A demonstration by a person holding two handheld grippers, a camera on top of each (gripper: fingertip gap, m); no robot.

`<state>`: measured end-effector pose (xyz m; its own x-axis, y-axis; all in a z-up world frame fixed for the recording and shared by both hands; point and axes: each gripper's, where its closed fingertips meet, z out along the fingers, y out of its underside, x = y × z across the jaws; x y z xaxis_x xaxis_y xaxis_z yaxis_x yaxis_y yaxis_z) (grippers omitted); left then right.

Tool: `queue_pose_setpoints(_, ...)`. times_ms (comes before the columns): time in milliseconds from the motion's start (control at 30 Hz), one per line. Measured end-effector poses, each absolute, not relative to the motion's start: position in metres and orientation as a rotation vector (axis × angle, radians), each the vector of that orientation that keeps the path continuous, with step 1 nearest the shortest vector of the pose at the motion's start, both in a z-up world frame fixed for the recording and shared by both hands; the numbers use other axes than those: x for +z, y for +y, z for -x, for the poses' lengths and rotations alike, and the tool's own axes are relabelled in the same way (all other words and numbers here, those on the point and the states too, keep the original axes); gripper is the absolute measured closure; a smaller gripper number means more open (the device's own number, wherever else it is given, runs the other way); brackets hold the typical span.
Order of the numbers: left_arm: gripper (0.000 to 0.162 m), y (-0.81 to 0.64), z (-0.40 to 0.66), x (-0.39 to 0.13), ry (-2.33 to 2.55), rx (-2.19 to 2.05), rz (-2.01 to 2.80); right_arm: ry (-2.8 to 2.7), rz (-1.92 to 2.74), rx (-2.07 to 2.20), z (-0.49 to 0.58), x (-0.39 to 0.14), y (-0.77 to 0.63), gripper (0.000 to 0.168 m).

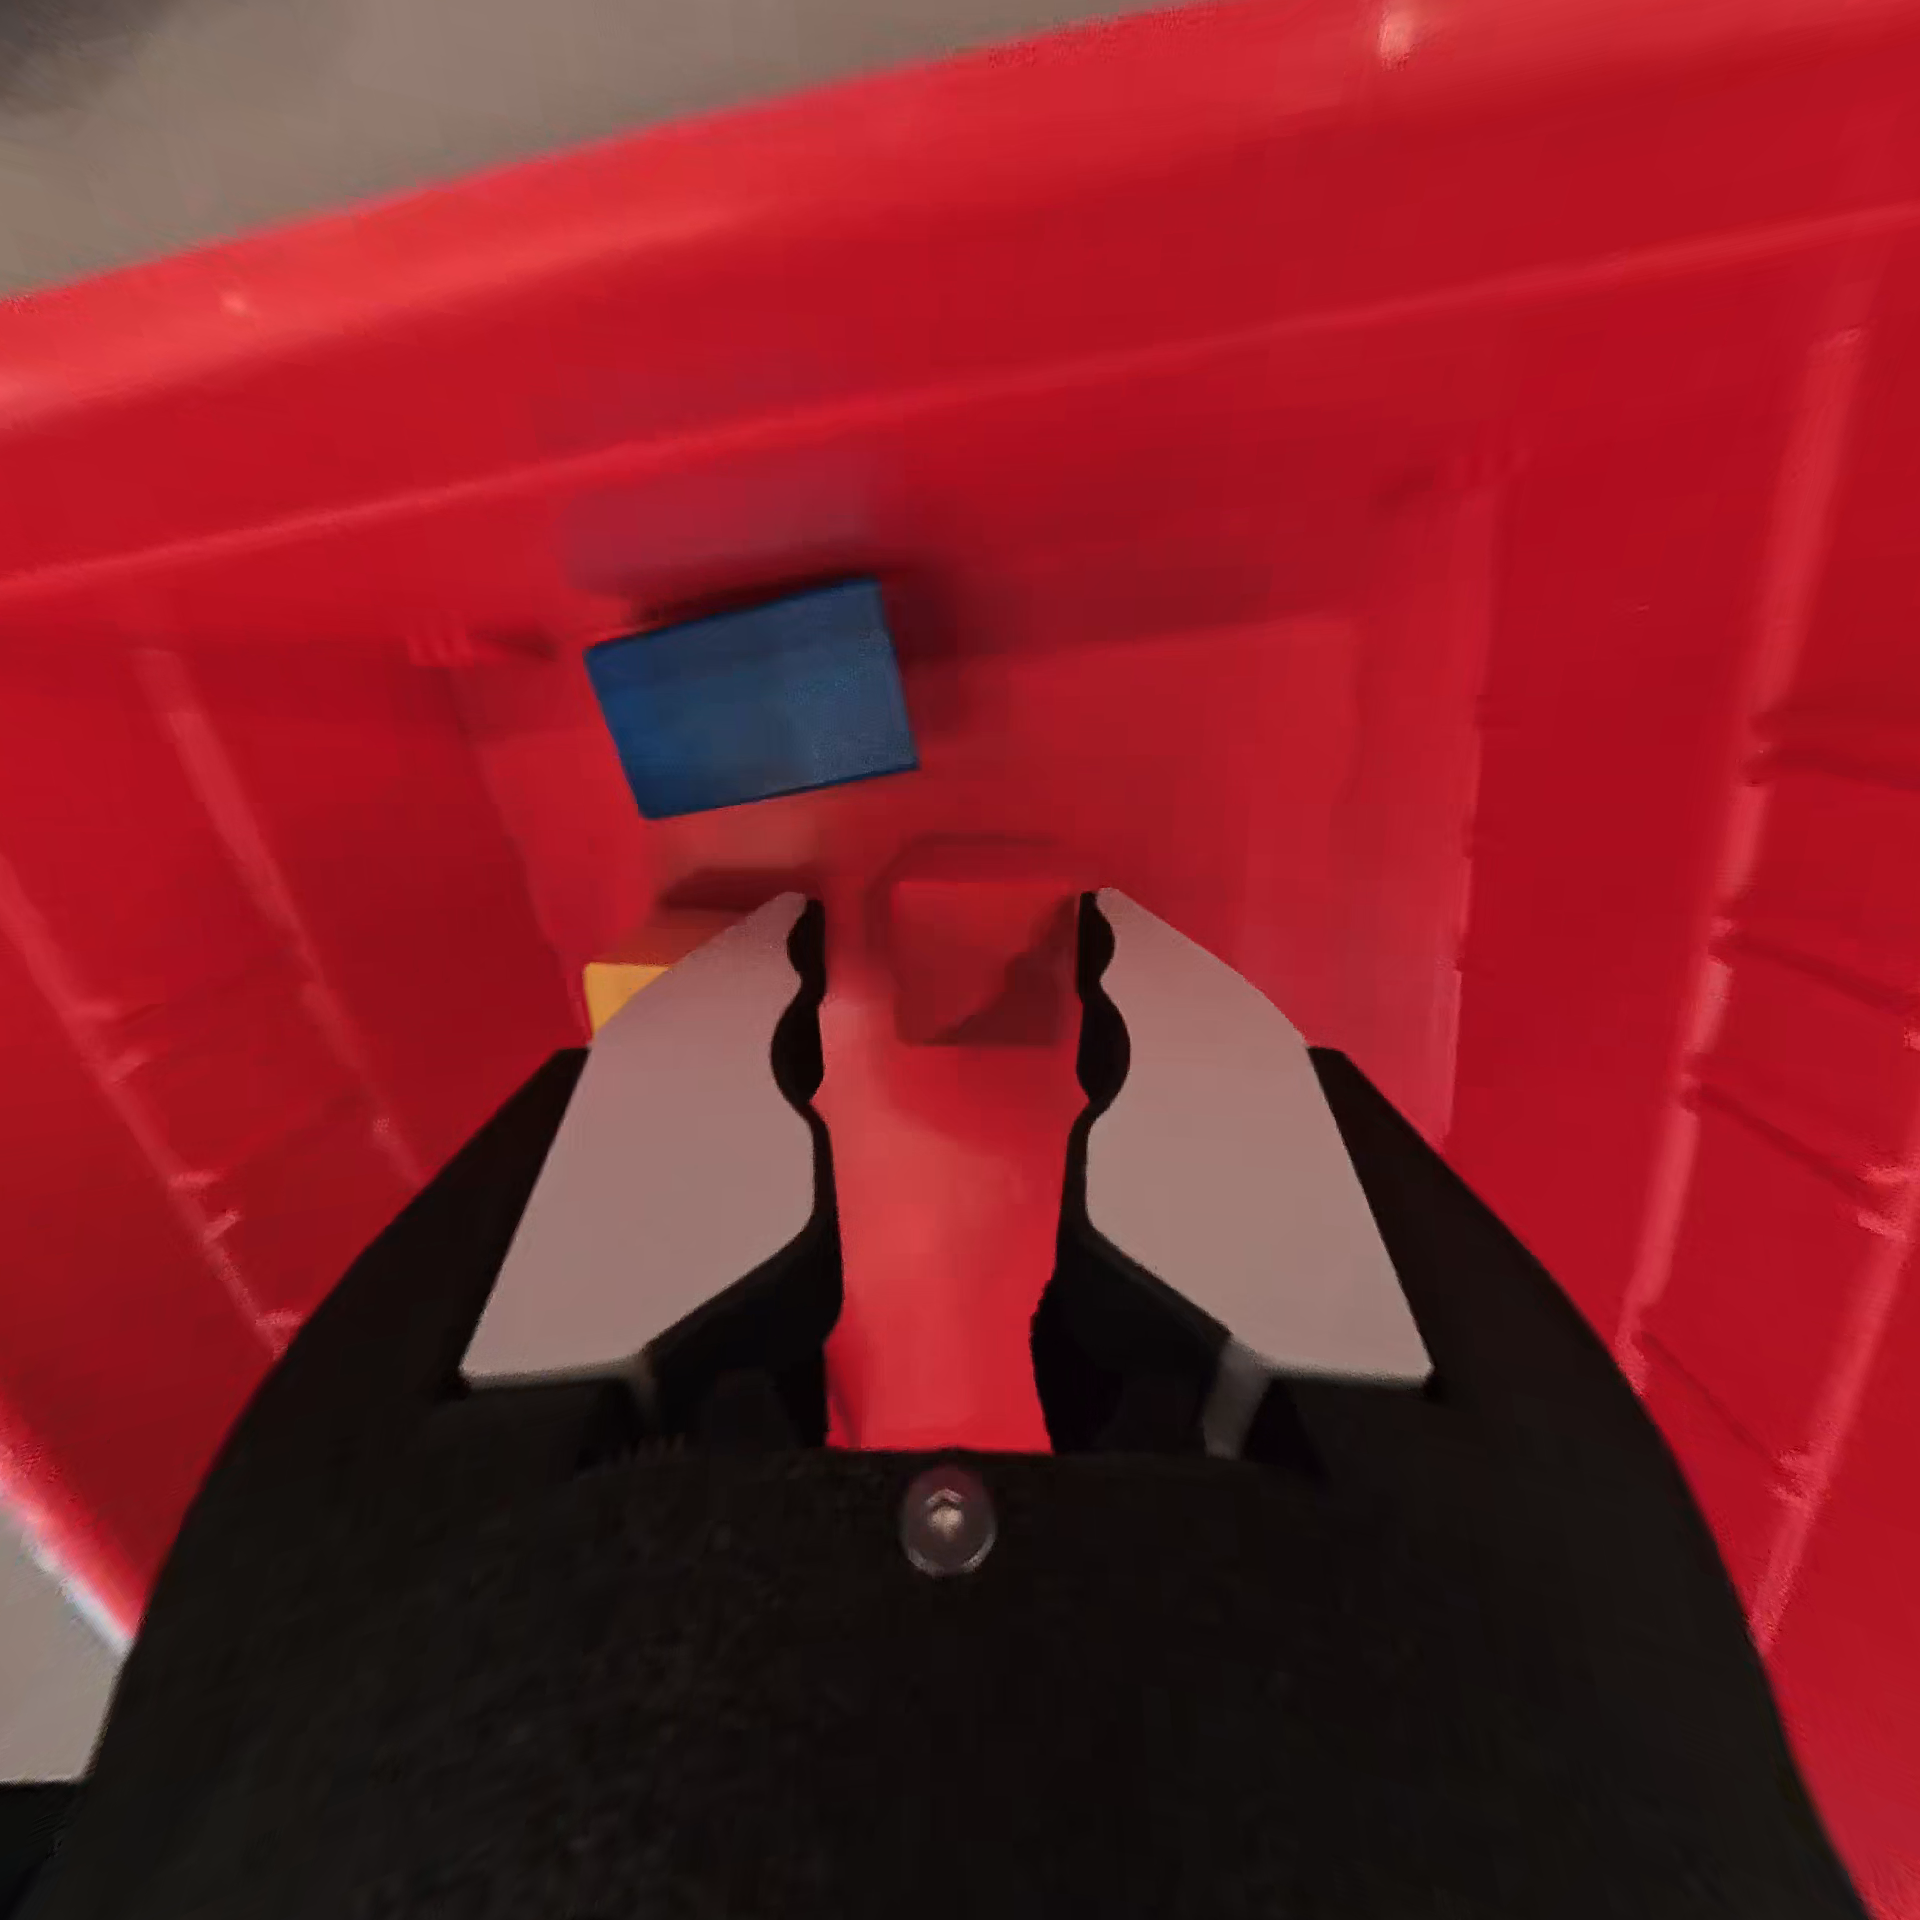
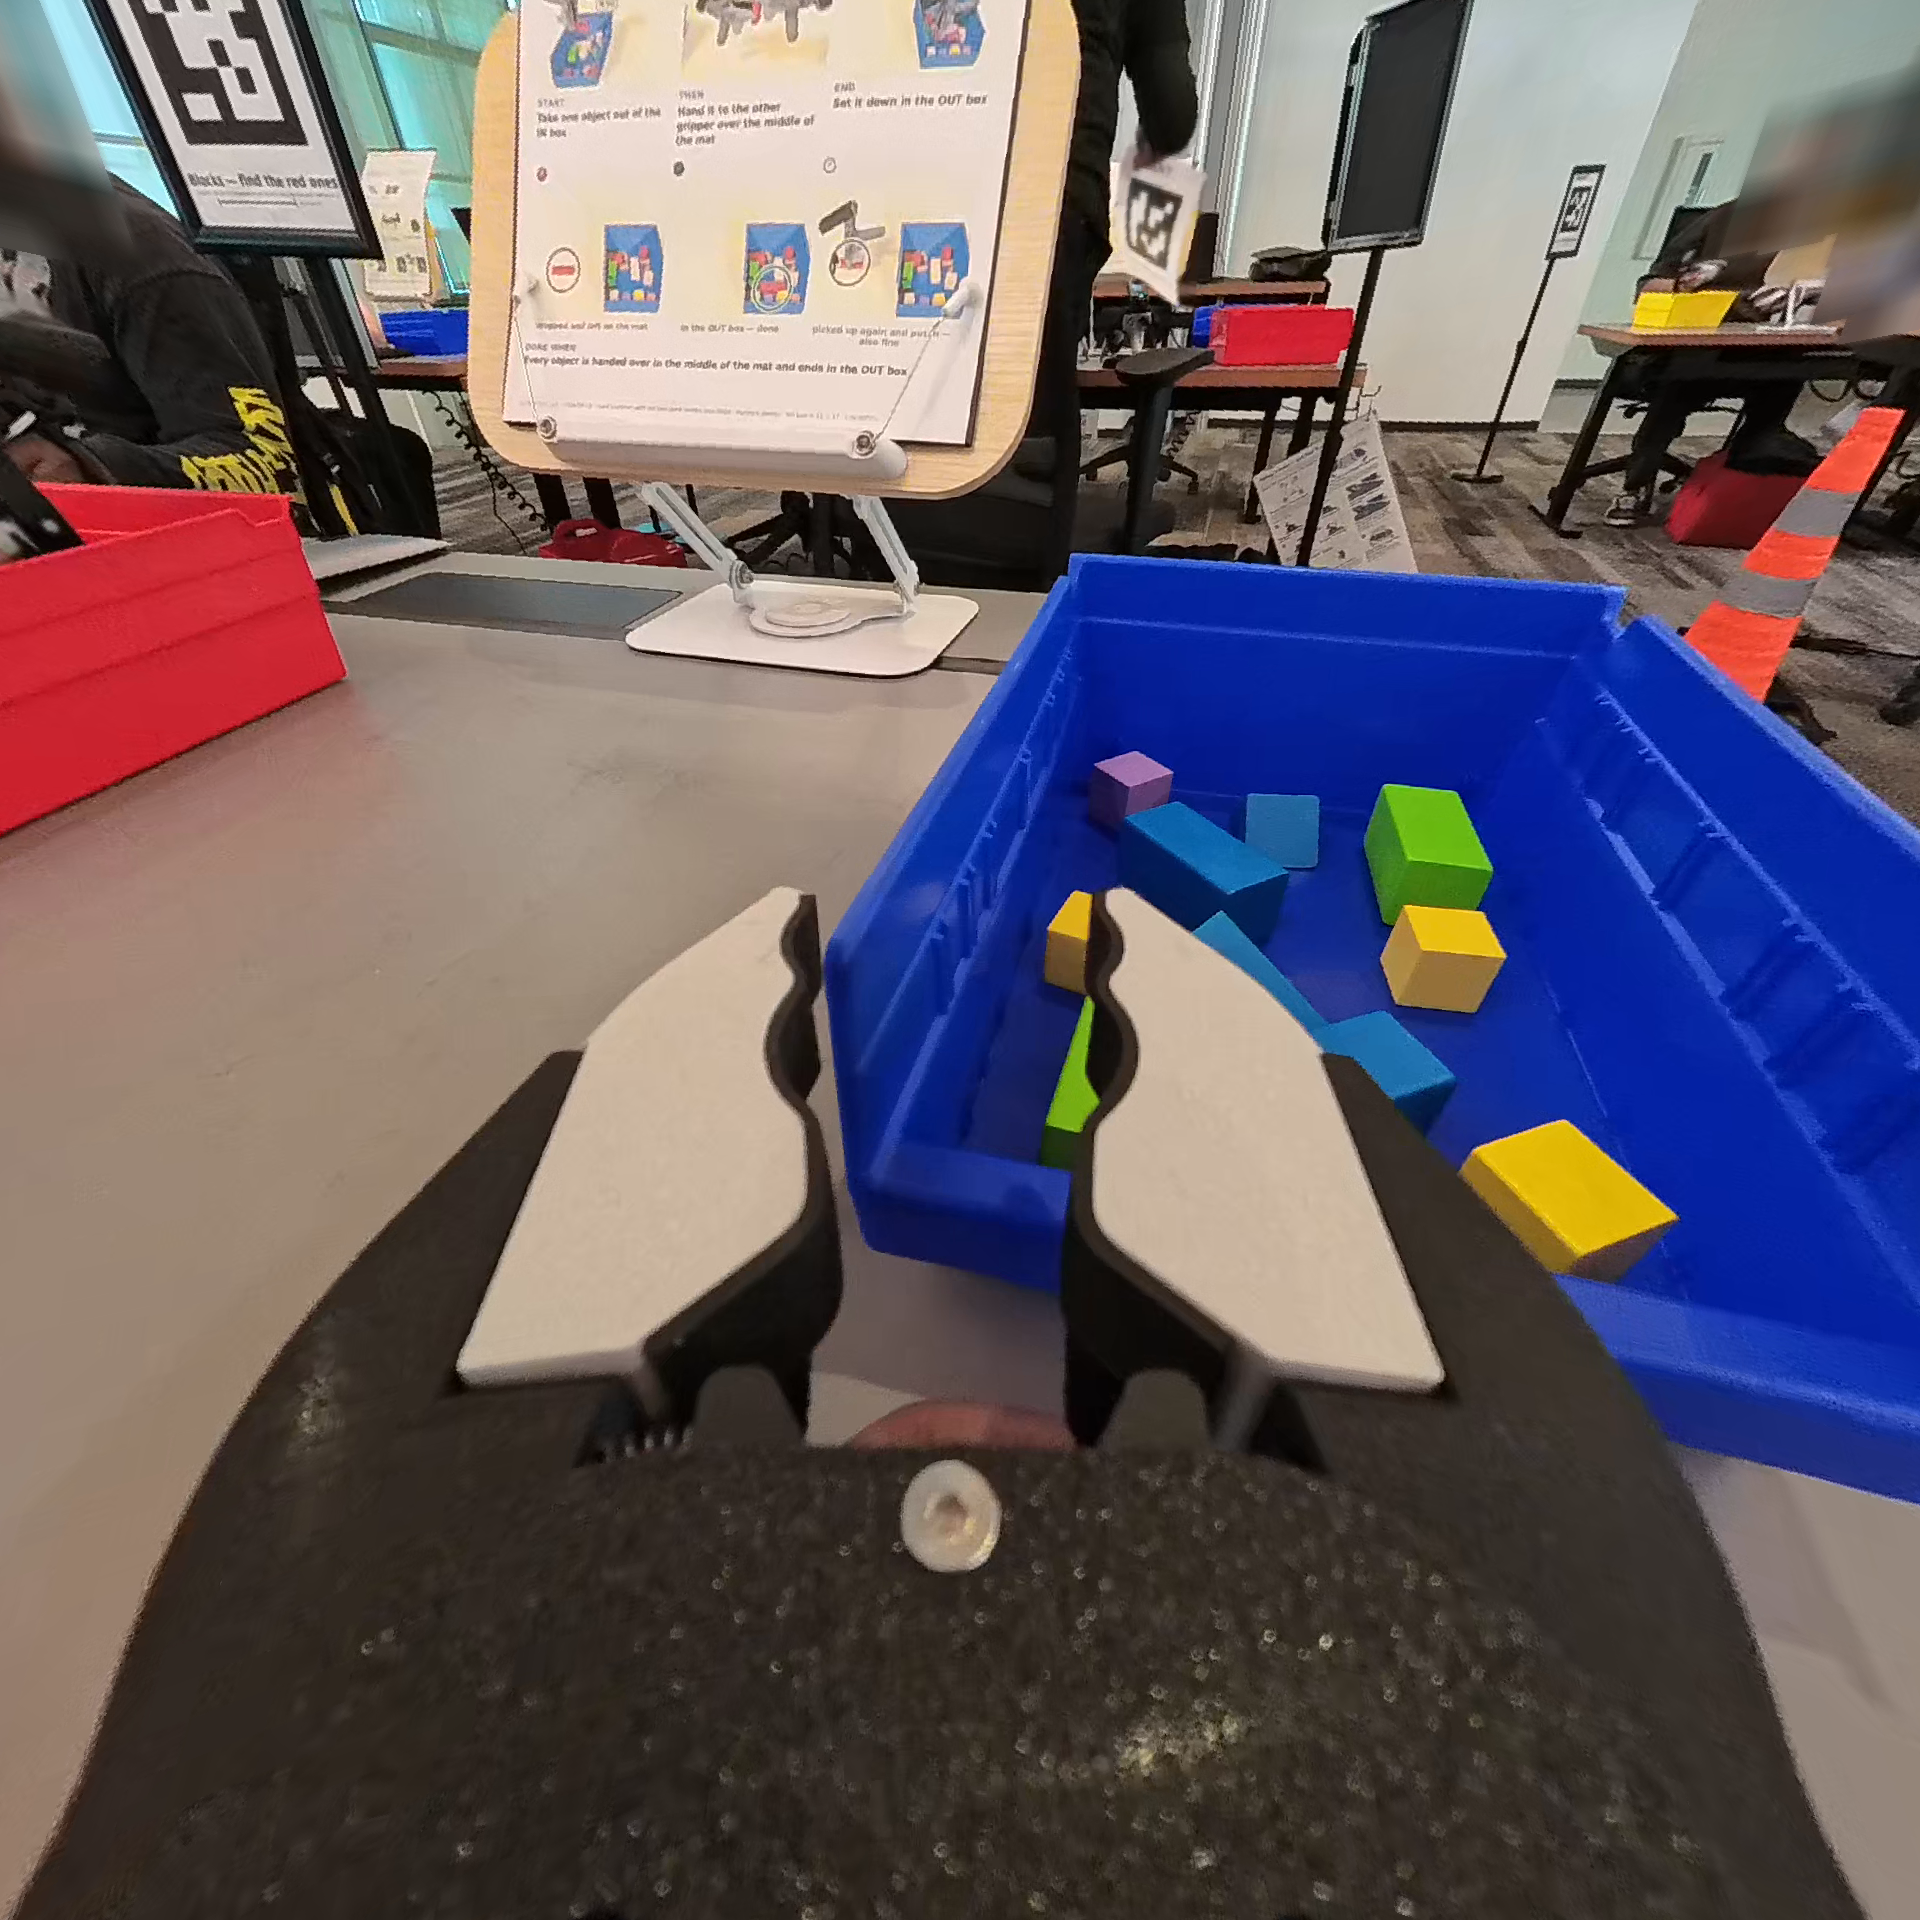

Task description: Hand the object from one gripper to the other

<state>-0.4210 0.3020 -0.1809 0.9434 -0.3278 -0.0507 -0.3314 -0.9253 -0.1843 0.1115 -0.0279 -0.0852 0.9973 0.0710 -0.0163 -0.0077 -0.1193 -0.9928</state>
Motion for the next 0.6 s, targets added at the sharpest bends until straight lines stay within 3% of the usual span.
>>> queue_pose_setpoints(100,0.127,0.298,0.421,-0.194,0.487,-0.002,2.947,-0.053,1.693,0.071,-0.11,-0.086,-0.027,0.119)
queue_pose_setpoints(233,0.127,0.297,0.422,-0.179,0.434,-0.121,2.892,-0.075,1.671,0.061,-0.104,-0.075,-0.026,0.119)
queue_pose_setpoints(467,0.128,0.263,0.395,-0.068,0.313,-0.927,2.469,-0.312,1.594,0.117,-0.049,-0.015,-0.02,0.12)
queue_pose_setpoints(600,0.128,0.218,0.335,-0.015,0.304,-1.415,2.212,-0.633,1.609,0.31,0.012,-0.011,0.005,0.119)
